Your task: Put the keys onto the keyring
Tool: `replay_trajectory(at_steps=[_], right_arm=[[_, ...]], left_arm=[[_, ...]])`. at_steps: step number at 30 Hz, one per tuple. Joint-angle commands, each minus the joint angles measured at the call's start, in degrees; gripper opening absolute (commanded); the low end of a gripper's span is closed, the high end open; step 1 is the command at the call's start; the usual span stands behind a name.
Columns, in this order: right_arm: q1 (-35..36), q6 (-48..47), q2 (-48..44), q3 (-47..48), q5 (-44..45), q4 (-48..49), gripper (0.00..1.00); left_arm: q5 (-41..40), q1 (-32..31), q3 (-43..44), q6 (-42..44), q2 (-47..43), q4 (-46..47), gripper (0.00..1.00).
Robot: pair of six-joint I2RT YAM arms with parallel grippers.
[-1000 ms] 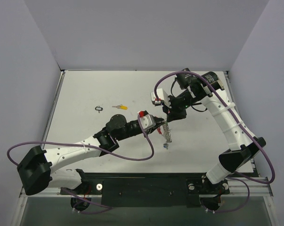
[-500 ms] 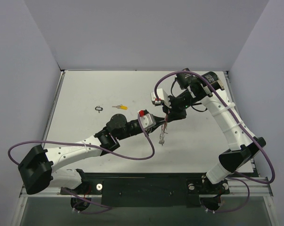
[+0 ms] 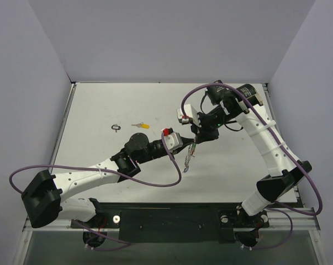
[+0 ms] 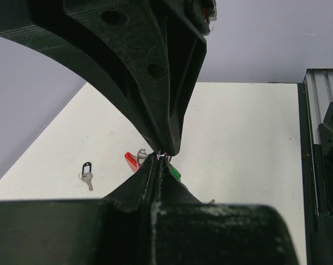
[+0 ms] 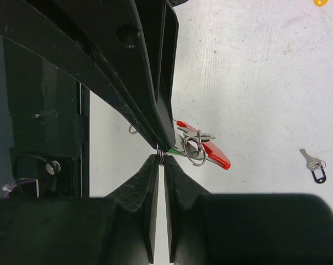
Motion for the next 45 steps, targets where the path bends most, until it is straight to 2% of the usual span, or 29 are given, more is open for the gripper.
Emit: replay_trajectory(at_steps=[1,5,9,11,15,22,28,37,45], right_arm=[[-0.15,-0.96,-0.78,0.49,-3.71,-14.1,0.08],[-2.87,-5.78,-3.32,-1.35,-7.39,-14.1,0.22],[-8.23,-20.26,-8.06,-4.42,-14.16,-14.19,0.36],[-10.17,-25.45,-10.09,-5.39,-17.59,-14.02,0.38],[-11.32,-28.91,-12.47,-8.64,-23.66,-12.08,0.38],[-10.96,-26.02,-9.4,-5.67,-34.11,-11.11,0.36],[-9.38,-23.2,-6.76,-3.02,-35.0,-10.85,0.33],[-9.56,-17.31,-7.02,-5.92,-31.31,-7.43,0.22],[-10.35,-12.31,-6.59,-7.5,-28.76,-4.26,0.21]], left_arm=[[1.63,0.09,2.69,-1.32,-0.68,1.87,0.0],[1.01,0.26,1.2,-8.78,-2.69,8.11,0.0],[-2.58,0.35,-3.88,-18.26,-4.98,21.17,0.0],[-4.95,0.35,-7.13,-21.52,-5.42,28.55,0.0],[-8.65,0.44,-11.1,-25.84,-4.46,40.61,0.0],[-11.38,0.52,-13.3,-29.18,-1.38,51.44,0.0],[-12.0,0.44,-13.83,-32.43,2.83,60.22,0.0],[-11.12,0.52,-12.86,-33.32,4.42,61.12,0.0],[-9.71,0.44,-12.34,-33.05,4.07,59.8,0.0]])
